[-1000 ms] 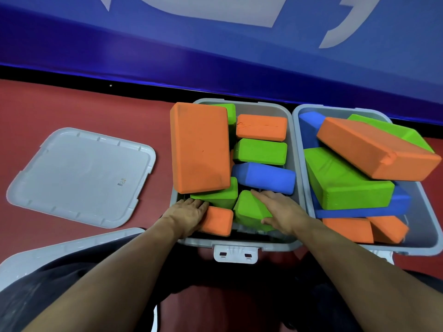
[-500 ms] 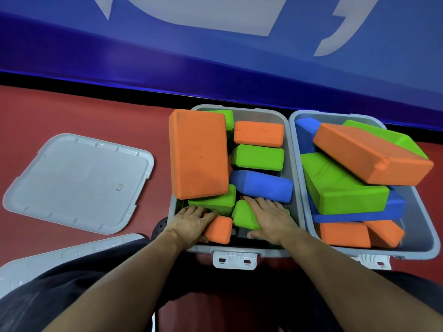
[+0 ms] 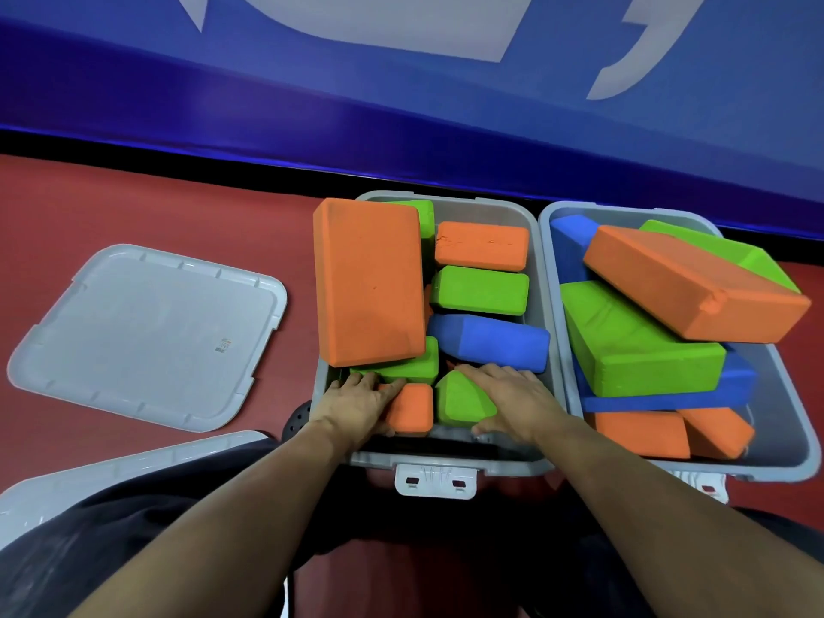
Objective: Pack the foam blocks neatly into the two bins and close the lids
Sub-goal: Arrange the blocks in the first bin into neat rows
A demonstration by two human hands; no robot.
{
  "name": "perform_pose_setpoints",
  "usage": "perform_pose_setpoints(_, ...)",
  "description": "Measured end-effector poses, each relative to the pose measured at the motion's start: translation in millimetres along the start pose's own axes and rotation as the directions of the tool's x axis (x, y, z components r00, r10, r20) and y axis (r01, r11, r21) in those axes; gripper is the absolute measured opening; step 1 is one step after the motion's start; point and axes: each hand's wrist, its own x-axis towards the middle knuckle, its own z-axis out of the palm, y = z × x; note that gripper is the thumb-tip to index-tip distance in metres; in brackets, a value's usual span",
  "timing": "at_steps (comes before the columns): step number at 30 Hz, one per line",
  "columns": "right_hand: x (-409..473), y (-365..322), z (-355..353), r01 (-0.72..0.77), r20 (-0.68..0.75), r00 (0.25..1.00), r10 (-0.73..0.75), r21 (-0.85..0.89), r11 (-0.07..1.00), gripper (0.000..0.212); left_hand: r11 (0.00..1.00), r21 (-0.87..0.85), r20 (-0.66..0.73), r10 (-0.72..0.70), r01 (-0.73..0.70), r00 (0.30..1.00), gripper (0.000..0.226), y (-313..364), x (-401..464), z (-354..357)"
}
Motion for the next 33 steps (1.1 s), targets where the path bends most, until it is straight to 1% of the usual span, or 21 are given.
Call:
perform_pose_setpoints(5,2.6,-8.1,11.0,-0.078,-0.029,0.997,0.078,-0.001,0.997,0.099,1.000,-0.012,-0.039,0.016,-0.016,0.999,0.084,1.7,4.3,4.0)
perform_pose_setpoints(9,4.9,-8.2,15.5,-0.092,-0.013,0.996,0.093,0.025,0.995,0.097,1.000,-0.002,-0.068,0.010,-0.010,0.998,0.079,3.5,10.1,7.2)
perform_pose_setpoints(12,8.0,-4.9,14.1,-0.108,0.020,0.994,0.107,0.042,0.993,0.096,1.000,0.004,-0.081,0.008,-0.007,0.997,0.076,3.7,13.2,5.4)
perform_pose_setpoints(16,11.3,-7.3,27.9,-0.142,0.142,0.981,0.134,0.045,0.989,0.098,1.000,0.008,-0.084,0.018,-0.017,0.996,0.077,1.9,12.6,10.3)
perform_pose_setpoints(17,12.4,-7.9,31.6,-0.142,0.163,0.978,0.133,0.042,0.989,0.098,1.000,0.006,-0.085,0.017,-0.017,0.996,0.078,1.1,13.1,11.8)
perform_pose_setpoints(22,19.6,-2.3,33.4,-0.092,0.160,0.983,0.085,0.034,0.995,0.099,0.999,-0.009,-0.071,0.031,-0.032,0.997,0.081,-1.1,15.9,12.2)
perform_pose_setpoints(25,21.3,0.3,32.8,-0.082,0.159,0.984,0.076,0.034,0.996,0.100,1.000,-0.003,-0.073,0.011,-0.011,0.997,0.081,1.7,15.1,13.2)
perform_pose_setpoints(28,23.1,1.6,28.0,-0.068,0.162,0.985,0.062,0.033,0.997,0.099,0.999,0.037,-0.132,-0.001,0.006,0.991,0.080,5.5,14.5,13.4)
perform_pose_setpoints(33,24.8,-2.6,16.7,-0.062,0.173,0.983,0.059,0.011,0.998,0.097,0.999,0.006,-0.135,0.047,-0.047,0.990,0.083,0.6,21.0,9.6)
